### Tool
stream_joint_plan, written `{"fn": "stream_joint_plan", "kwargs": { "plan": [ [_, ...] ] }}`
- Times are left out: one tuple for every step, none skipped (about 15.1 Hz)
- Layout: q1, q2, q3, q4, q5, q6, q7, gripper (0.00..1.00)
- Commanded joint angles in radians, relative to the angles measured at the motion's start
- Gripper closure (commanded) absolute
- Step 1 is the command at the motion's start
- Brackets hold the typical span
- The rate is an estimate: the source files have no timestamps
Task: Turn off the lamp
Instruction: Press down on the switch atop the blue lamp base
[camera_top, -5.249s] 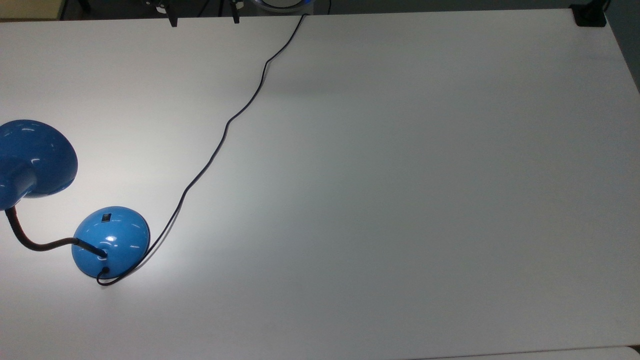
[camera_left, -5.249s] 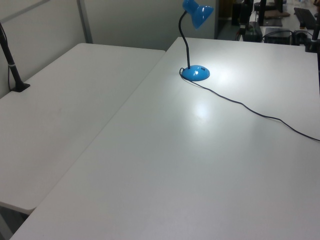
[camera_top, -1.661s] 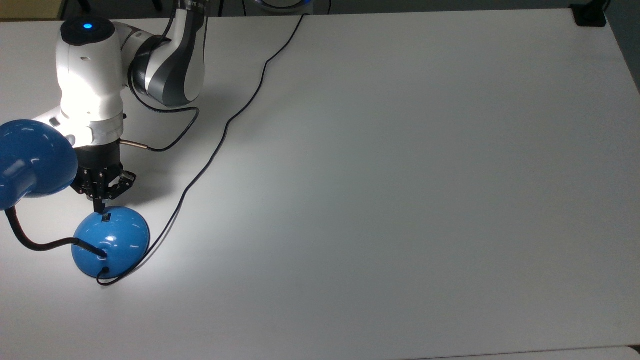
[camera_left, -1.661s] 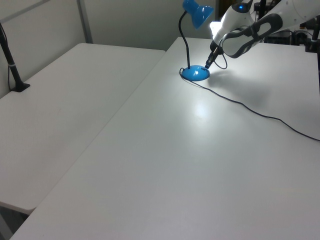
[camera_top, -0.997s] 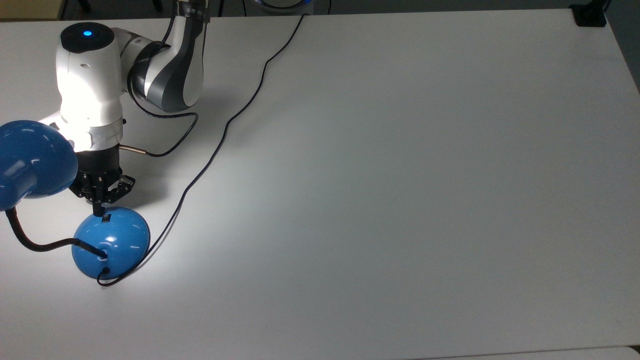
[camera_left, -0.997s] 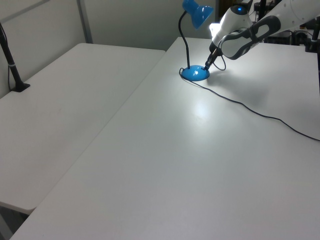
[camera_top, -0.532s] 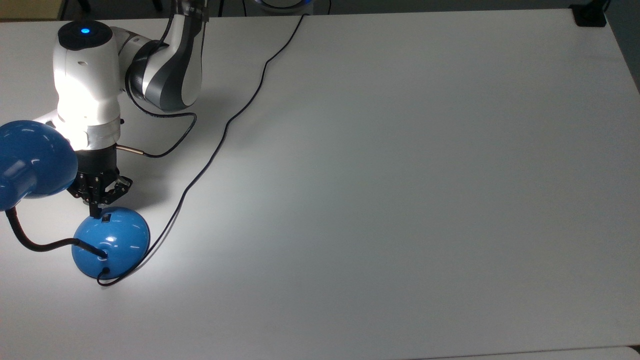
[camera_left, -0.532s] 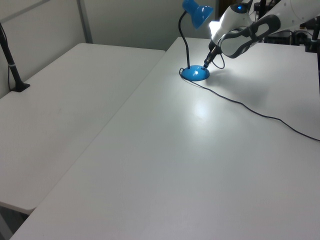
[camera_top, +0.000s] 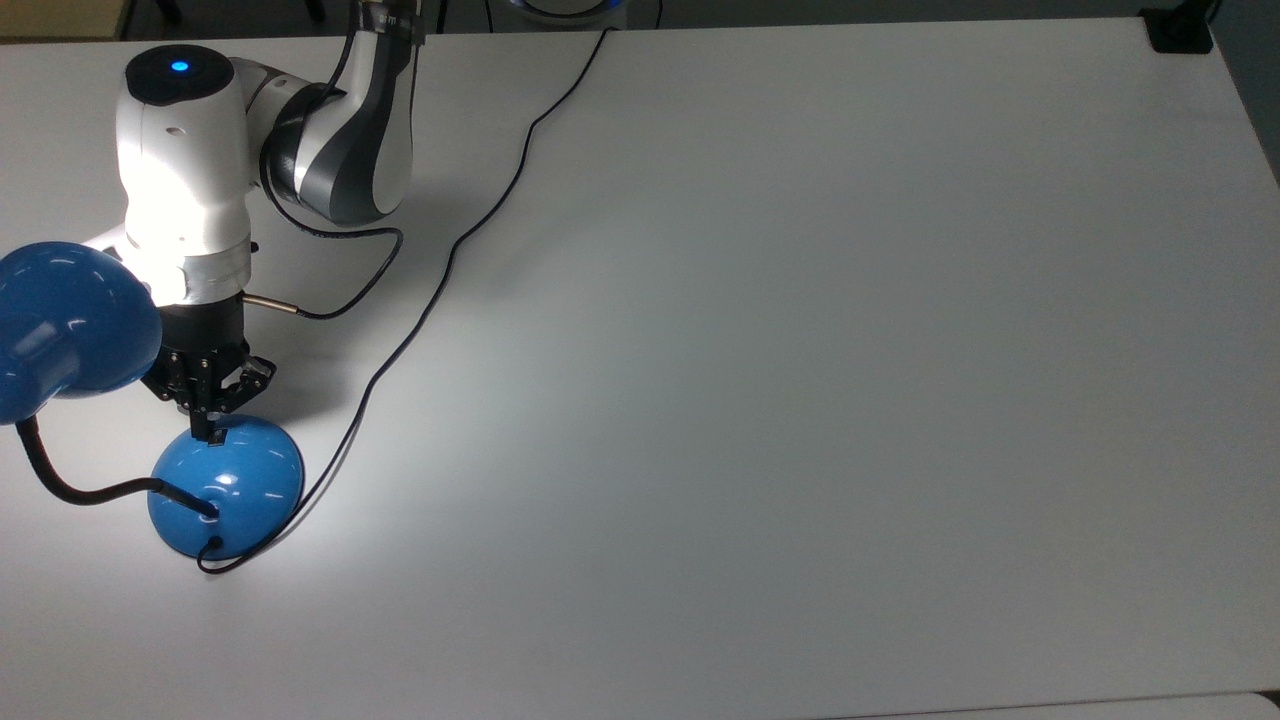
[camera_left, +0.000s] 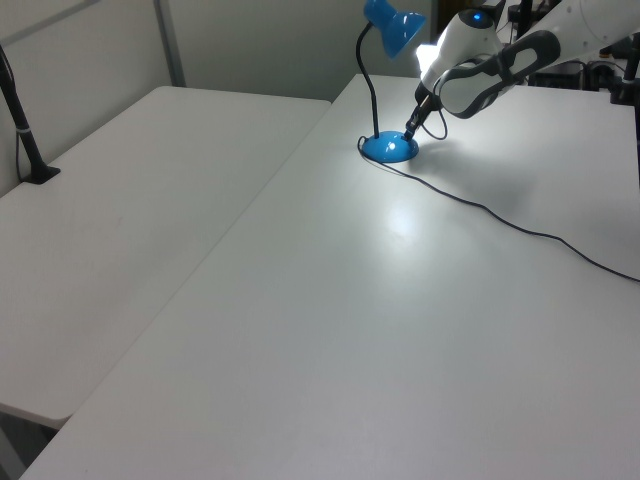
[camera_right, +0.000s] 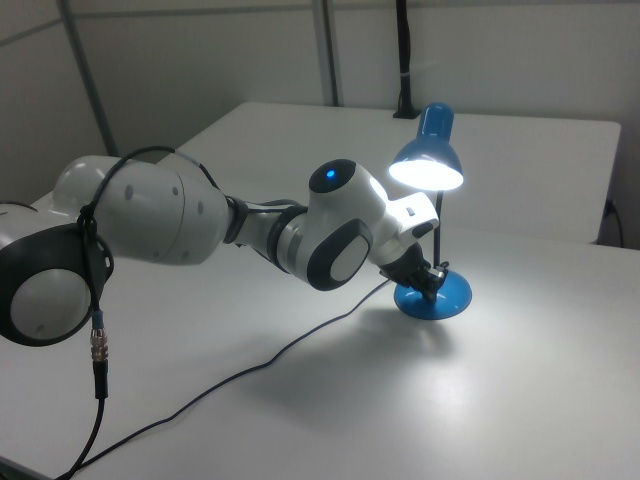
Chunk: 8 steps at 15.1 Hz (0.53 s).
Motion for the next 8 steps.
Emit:
{"fn": "stream_joint_plan", "kwargs": {
  "plan": [
    [0.010, 0.020, 0.003, -0.012, -0.003, 0.022, 0.009, 1.00],
    [0.010, 0.020, 0.003, -0.015, -0.005, 0.022, 0.009, 1.00],
    [0.010, 0.020, 0.003, -0.019, -0.005, 0.022, 0.009, 1.00],
    [0.012, 0.020, 0.003, -0.021, -0.014, 0.022, 0.009, 1.00],
    [0.016, 0.020, 0.003, -0.024, -0.025, 0.023, 0.009, 1.00],
    [0.021, 0.020, 0.003, -0.028, -0.032, 0.023, 0.009, 1.00],
    [0.021, 0.020, 0.003, -0.030, -0.043, 0.026, 0.009, 1.00],
    [0.019, 0.019, 0.003, -0.034, -0.043, 0.029, 0.011, 1.00]
  ]
}}
